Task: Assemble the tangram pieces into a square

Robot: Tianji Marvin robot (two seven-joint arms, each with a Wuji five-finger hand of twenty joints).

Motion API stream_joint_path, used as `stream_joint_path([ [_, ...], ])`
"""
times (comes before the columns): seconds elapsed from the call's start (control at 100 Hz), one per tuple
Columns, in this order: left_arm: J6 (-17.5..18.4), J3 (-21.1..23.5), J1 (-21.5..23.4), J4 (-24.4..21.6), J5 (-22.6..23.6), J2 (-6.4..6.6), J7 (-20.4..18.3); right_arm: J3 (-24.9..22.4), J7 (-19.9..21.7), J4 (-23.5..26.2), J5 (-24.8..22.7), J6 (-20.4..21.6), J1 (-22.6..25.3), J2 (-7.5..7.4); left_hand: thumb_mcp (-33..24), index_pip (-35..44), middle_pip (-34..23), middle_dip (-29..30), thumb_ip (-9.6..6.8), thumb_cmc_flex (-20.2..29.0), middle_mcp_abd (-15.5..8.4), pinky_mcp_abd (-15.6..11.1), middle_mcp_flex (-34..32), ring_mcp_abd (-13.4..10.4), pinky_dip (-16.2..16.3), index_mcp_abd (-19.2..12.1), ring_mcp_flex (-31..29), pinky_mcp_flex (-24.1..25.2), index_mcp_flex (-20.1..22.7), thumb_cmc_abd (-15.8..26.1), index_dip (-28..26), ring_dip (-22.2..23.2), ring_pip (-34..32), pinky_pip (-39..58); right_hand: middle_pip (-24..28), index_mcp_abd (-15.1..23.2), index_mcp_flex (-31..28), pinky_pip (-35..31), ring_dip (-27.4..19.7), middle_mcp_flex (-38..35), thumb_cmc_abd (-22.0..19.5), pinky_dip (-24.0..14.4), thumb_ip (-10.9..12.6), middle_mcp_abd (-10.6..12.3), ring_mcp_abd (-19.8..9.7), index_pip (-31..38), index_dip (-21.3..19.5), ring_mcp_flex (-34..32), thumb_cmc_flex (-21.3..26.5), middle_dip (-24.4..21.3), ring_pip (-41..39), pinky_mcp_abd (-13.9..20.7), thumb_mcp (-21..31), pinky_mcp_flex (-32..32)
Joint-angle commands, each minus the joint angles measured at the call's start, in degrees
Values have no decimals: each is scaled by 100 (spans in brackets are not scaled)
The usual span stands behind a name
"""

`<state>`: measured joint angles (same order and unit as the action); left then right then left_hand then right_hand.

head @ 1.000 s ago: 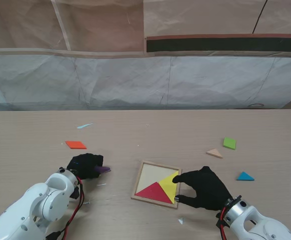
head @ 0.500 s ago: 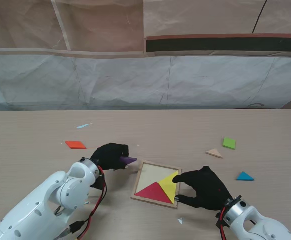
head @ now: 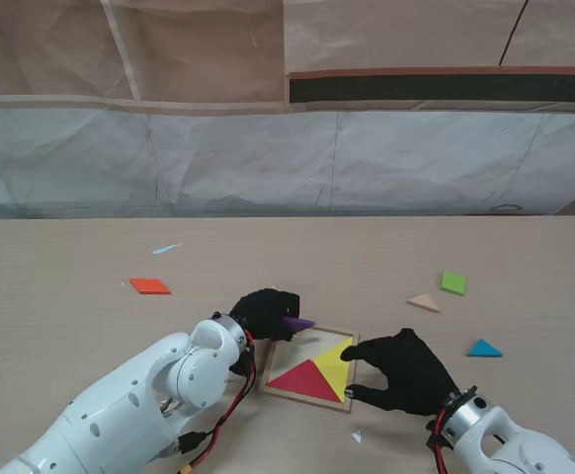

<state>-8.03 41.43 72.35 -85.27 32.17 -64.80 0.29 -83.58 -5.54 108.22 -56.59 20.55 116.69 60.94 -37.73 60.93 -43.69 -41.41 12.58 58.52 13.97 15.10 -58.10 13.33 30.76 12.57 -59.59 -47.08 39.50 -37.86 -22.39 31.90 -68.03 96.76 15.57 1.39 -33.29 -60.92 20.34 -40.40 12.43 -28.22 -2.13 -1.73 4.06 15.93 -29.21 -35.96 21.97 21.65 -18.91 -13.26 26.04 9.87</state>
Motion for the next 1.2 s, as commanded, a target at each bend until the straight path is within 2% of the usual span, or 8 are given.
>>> stream_joint_path([
  [0.0,-87,-41,-74,35,-78,-135,-55,16,84,24,-7,16,20,21,-504,376,-647,-24,65,8,-28,-172,-213,287,97,-159,-214,-38,110,-9,-39,87,-290,466,-71,65,-23,65,-35,121,-171,-34,12,8,-16,25,48,88,70,-7,75,-34,-73,-93],
  [0.23,-310,-345,-324,277,-252,-238,-40,6,89,11,23,6,12,24,-130,555,-895,54,62,-160,-164,-175,-92,344,224,-316,-106,129,75,-62,-105,27,-384,482,-69,61,-30,65,-35,119,-171,-34,12,18,-15,28,48,92,73,-6,75,-34,-70,-91],
  [0.26,-337,-371,-340,288,-276,-242,-56,5,93,9,28,5,11,24,-86,583,-916,54,52,-170,-103,-141,-49,369,252,-331,-78,179,70,-58,-113,30,-394,490,-68,65,-28,64,-35,117,-169,-34,12,9,-21,27,48,91,71,-6,74,-33,-72,-90],
  [0.57,-514,-498,-368,303,-81,-191,-176,7,116,-10,78,3,5,26,291,820,-1013,47,69,-342,-293,-119,92,473,439,-621,161,527,98,-32,-202,60,-369,436,-70,55,-28,66,-35,121,-171,-33,12,4,-13,28,49,93,79,-7,75,-36,-73,-96],
  [0.86,-660,-516,-359,289,-3,-144,-305,14,127,-23,94,0,-5,26,977,364,-865,228,-69,-609,-251,-147,554,522,739,-557,561,995,-42,135,-320,132,-36,-84,-69,60,-30,67,-34,123,-172,-33,13,6,-18,30,48,88,83,-7,72,-26,-74,-94],
  [0.97,-649,-499,-346,313,-143,-194,-226,21,130,-28,96,-4,-9,25,1775,530,-967,395,-224,-161,-126,162,162,772,837,-586,298,744,421,536,-134,116,-164,42,-67,69,-29,66,-35,123,-170,-34,11,3,-23,30,48,94,76,-7,74,-33,-79,-95],
  [1.04,-635,-508,-355,329,-182,-220,-170,24,130,-29,95,-12,-10,25,1769,635,-1045,386,-210,-6,-66,223,-121,817,860,-568,43,532,699,717,-101,110,-292,208,-67,65,-30,67,-34,125,-172,-34,13,4,-27,31,48,90,83,-7,73,-31,-75,-95],
  [1.19,-641,-547,-390,360,-236,-279,-59,32,121,-37,98,-32,-6,26,1835,629,-1066,460,-172,90,137,448,-640,1043,825,-241,-432,106,1209,1021,-1,-13,-463,544,-64,60,-32,68,-34,120,-167,-34,12,10,-27,33,48,91,83,-7,72,-27,-78,-95],
])
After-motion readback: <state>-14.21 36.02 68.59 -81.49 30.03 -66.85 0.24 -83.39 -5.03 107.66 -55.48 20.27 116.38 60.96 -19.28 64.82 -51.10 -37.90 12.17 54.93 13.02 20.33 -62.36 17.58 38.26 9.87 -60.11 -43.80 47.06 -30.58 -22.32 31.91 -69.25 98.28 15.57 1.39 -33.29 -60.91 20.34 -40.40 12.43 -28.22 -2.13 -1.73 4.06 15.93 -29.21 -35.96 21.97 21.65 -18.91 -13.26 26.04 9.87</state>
